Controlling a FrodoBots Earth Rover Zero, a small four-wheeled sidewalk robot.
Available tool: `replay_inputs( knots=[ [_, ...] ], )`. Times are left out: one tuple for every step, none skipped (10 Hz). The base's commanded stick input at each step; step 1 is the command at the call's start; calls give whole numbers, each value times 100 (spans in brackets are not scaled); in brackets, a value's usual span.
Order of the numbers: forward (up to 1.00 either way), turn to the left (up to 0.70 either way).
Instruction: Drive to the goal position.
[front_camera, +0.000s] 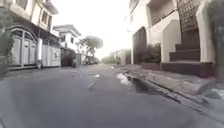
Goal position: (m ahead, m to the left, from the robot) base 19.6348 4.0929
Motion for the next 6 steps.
replay_inputs(
  knots=[
    [100, 2],
    [100, 2],
    [100, 2],
    [100, 2],
    [100, 2],
    [100, 2]
  ],
)
